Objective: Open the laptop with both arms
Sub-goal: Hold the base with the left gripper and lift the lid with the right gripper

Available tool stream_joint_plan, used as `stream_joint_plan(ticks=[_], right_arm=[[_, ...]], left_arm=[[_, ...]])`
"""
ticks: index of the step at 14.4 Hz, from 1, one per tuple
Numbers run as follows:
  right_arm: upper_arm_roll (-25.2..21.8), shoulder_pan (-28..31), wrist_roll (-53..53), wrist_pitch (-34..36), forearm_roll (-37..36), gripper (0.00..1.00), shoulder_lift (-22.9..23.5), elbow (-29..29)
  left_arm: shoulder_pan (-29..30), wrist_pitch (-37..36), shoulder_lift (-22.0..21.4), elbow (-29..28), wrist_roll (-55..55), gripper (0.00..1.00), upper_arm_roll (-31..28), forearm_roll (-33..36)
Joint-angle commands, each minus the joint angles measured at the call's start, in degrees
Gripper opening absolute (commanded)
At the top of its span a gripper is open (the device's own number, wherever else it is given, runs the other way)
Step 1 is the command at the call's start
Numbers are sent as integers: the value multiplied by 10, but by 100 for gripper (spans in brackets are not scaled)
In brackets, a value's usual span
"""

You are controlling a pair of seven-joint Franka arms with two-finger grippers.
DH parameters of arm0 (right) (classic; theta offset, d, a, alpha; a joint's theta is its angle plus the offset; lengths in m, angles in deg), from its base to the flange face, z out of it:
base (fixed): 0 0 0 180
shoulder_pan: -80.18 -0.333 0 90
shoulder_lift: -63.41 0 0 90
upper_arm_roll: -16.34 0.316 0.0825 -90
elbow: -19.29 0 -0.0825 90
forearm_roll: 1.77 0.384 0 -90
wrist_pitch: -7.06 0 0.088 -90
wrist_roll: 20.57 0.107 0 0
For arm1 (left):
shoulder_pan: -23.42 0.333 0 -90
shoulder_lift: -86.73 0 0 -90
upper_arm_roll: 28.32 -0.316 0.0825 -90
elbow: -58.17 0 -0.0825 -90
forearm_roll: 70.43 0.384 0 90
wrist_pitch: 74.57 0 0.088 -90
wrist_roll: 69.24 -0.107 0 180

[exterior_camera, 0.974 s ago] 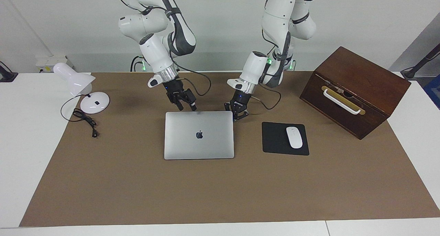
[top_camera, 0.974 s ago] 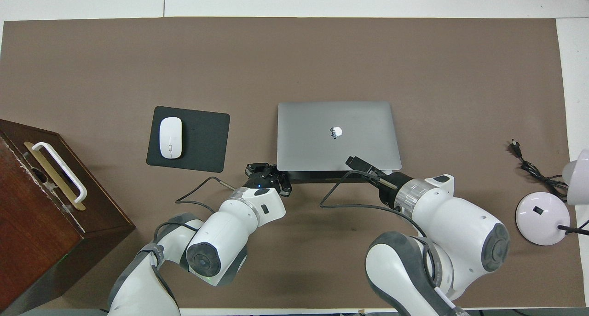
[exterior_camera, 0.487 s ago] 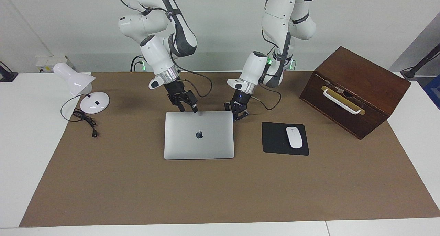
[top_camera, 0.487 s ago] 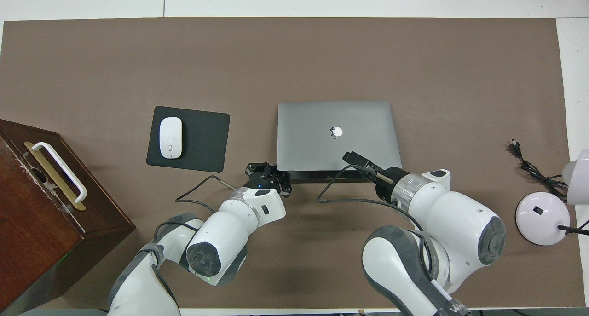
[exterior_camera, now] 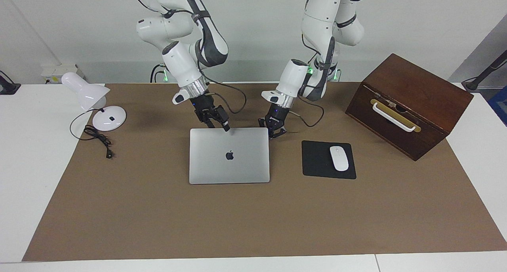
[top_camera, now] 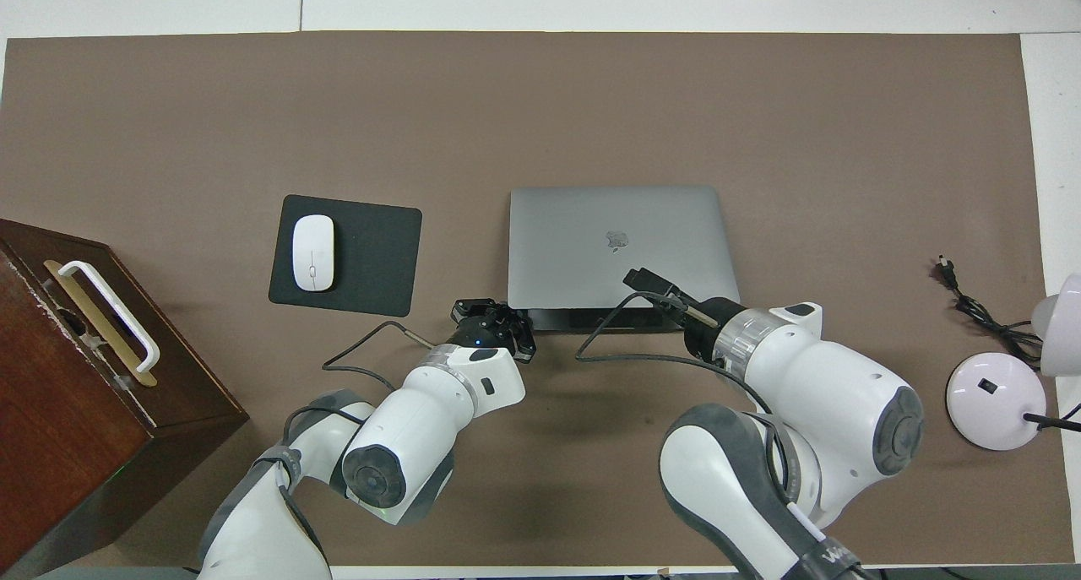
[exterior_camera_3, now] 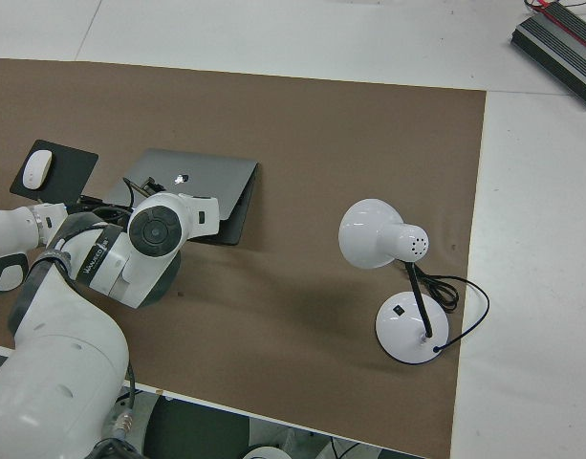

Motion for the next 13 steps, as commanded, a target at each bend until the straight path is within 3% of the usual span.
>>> stream_joint_plan(ticks=[1,13], right_arm=[[2,-3,6,-14,19,100,18,-20],[1,4,4,-7,18,100,49,-83]], left_arm=[[-13,12,21,10,-3,0,-9,9],[-13,12,22,10,-4,0,-9,9]])
